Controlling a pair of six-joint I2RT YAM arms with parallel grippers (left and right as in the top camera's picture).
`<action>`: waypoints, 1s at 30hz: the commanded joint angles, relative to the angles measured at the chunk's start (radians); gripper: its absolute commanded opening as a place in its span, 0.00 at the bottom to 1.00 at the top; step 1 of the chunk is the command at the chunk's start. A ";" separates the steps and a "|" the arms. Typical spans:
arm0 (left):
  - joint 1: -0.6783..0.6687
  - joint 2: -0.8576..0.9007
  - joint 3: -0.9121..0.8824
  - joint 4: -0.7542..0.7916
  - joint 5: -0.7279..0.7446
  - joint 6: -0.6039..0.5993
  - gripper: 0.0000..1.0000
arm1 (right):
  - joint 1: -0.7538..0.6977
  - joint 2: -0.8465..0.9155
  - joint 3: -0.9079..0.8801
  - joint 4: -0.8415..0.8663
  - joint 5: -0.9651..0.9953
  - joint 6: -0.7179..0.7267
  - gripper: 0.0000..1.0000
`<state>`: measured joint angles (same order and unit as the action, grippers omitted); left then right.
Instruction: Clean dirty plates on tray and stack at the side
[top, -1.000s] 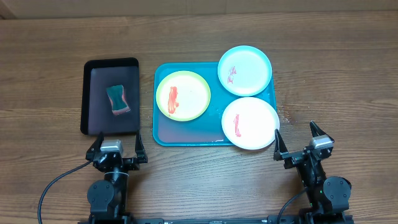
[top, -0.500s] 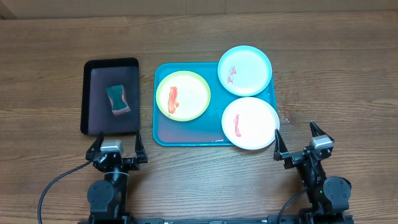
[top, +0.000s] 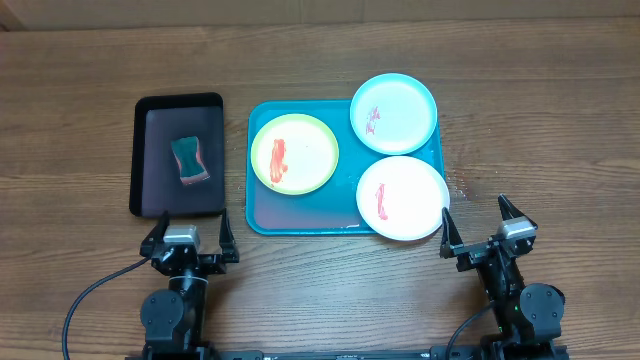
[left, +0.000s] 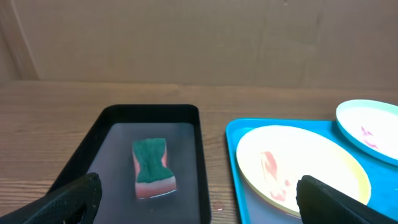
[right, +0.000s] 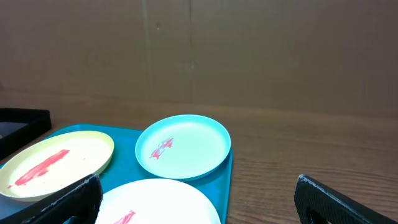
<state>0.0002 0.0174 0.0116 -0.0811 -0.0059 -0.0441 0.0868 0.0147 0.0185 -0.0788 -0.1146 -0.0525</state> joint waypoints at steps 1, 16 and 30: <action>0.005 -0.013 -0.006 0.005 0.033 0.021 1.00 | 0.006 -0.012 -0.011 0.006 0.009 0.004 1.00; 0.005 -0.011 0.061 -0.061 0.282 0.000 1.00 | 0.006 -0.012 -0.011 0.006 0.009 0.004 1.00; 0.005 0.289 0.444 -0.208 0.218 0.007 1.00 | 0.006 -0.012 -0.011 0.006 0.009 0.004 1.00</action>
<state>0.0002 0.2108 0.3733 -0.2726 0.2203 -0.0452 0.0868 0.0147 0.0185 -0.0784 -0.1150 -0.0528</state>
